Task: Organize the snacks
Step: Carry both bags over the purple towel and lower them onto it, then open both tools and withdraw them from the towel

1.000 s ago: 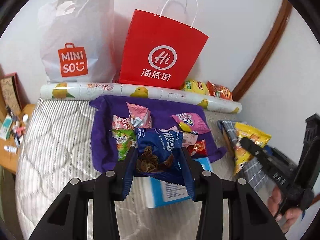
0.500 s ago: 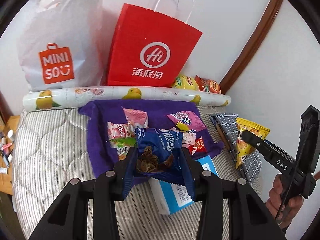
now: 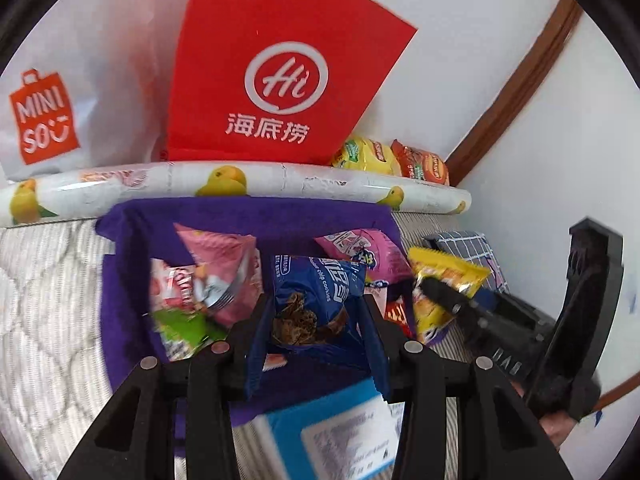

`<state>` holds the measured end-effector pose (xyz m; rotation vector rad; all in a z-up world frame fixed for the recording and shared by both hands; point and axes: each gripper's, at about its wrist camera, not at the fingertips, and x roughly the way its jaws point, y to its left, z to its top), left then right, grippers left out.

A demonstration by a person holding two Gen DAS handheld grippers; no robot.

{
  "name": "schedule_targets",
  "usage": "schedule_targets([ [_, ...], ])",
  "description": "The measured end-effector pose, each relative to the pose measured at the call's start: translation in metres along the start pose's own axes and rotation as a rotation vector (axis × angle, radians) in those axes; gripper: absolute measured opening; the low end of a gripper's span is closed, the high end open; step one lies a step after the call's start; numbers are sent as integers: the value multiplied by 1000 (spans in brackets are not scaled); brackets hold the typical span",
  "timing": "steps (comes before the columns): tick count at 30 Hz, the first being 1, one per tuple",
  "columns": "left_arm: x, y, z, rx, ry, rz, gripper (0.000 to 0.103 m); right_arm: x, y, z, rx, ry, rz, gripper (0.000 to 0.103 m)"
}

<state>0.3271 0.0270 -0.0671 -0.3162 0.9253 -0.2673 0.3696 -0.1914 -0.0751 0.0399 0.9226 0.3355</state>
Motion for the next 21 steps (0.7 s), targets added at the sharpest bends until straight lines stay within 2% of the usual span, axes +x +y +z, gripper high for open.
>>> schedule_targets([
  [11, 54, -11, 3, -7, 72, 94, 41, 29, -11, -7, -50, 37, -18, 41],
  [21, 72, -4, -4, -26, 117, 91, 41, 37, -10, -11, -72, 51, -6, 42],
])
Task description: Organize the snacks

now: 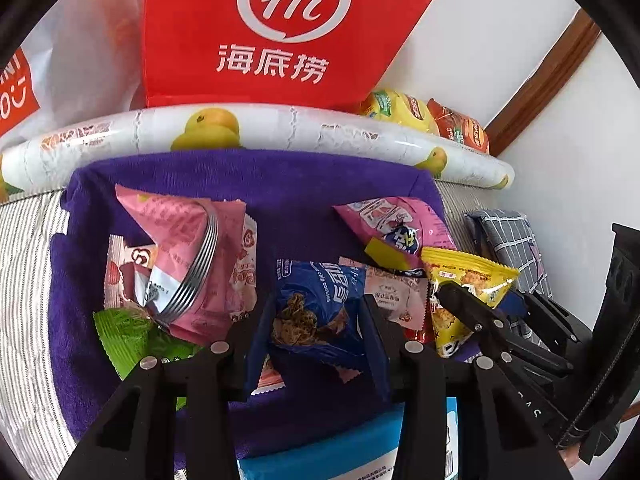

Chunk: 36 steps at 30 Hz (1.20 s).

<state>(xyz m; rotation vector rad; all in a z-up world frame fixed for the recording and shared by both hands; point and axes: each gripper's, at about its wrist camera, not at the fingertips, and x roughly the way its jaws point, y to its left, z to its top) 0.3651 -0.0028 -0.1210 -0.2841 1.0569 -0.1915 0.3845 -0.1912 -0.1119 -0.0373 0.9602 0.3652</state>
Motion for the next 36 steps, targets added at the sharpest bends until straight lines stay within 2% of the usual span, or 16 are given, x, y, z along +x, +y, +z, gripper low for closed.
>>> schedule_targets([
  [2, 2, 0, -1, 2, 7, -2, 41, 1, 1, -1, -5, 8, -6, 47],
  [3, 2, 0, -1, 3, 9, -4, 41, 1, 1, -1, -3, 11, -8, 53],
  [6, 5, -1, -1, 5, 21, 6, 42, -2, -1, -1, -3, 0, -13, 65],
  [11, 5, -2, -3, -6, 54, 12, 47, -12, -6, -2, 24, -2, -16, 67],
  [16, -16, -8, -13, 10, 35, 21, 51, -38, -10, -7, 63, -24, -25, 67],
  [24, -80, -24, -43, 39, -52, 41, 57, -101, -6, -23, 113, -54, -42, 67],
  [31, -145, -47, -89, 81, -163, 85, 65, -165, 12, -54, 113, -62, -104, 69],
  [33, -160, -54, -104, 89, -185, 86, 68, -184, 15, -67, 122, -71, -113, 85],
  [36, -180, -64, -126, 100, -224, 96, 71, -209, 21, -85, 119, -96, -137, 91],
])
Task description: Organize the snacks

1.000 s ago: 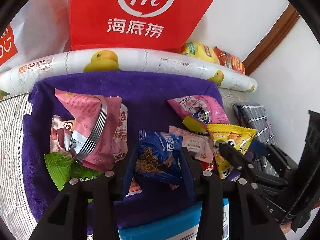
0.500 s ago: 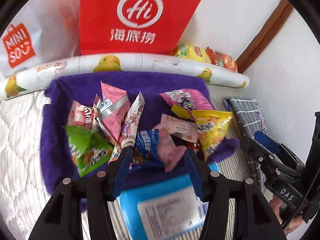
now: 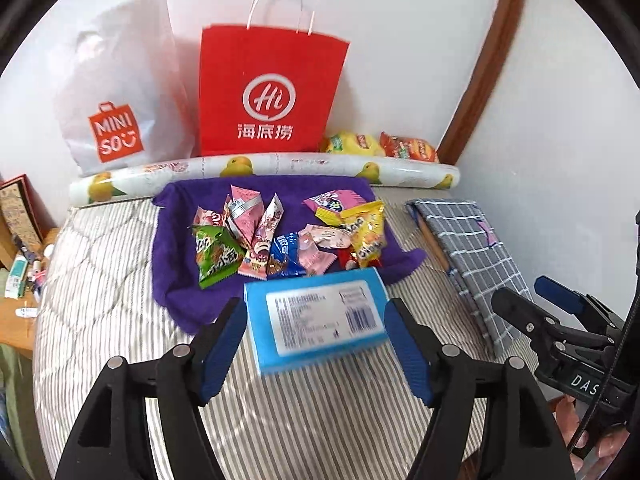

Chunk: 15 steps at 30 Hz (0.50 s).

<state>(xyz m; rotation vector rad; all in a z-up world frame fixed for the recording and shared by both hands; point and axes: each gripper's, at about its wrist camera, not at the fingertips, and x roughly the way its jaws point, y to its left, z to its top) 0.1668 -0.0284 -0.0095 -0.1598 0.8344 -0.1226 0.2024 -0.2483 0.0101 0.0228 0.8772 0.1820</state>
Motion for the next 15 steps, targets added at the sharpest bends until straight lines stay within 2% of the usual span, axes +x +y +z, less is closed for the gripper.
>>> schedule_targets([
  [6, -43, -18, -31, 28, -58, 27, 85, -50, -2, -34, -7, -45, -7, 102],
  [11, -69, -31, -54, 38, -91, 58, 97, -75, -11, -55, 38, -55, -31, 102],
  [15, -83, -37, -66, 42, -102, 80, 98, -90, -15, -71, 41, -49, -42, 103],
])
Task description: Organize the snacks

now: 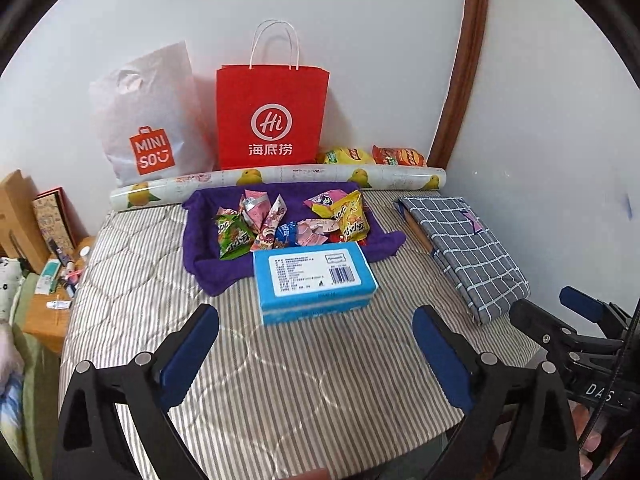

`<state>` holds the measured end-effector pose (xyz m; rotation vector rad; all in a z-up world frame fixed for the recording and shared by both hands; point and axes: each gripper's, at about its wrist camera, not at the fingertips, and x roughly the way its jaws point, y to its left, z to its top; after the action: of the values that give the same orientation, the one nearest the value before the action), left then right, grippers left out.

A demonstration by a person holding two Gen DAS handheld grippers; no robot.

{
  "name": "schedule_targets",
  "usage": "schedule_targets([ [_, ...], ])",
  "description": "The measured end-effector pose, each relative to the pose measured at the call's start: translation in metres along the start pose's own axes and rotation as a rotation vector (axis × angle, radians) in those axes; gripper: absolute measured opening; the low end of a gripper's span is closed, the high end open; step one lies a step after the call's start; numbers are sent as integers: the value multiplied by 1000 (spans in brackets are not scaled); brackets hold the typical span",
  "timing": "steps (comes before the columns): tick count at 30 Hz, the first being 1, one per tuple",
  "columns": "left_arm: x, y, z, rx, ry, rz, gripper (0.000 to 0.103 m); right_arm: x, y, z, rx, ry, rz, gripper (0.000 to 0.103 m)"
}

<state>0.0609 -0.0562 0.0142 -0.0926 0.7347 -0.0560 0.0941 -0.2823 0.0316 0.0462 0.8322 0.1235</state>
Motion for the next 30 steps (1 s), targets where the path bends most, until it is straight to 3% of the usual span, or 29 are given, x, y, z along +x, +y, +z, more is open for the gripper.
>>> schedule_targets([
  [11, -28, -9, -22, -12, -36, 15, 98, -20, -4, -26, -15, -5, -4, 103],
  [30, -34, -5, -26, -19, -42, 26, 98, -30, 1, -32, -25, -27, -16, 103],
])
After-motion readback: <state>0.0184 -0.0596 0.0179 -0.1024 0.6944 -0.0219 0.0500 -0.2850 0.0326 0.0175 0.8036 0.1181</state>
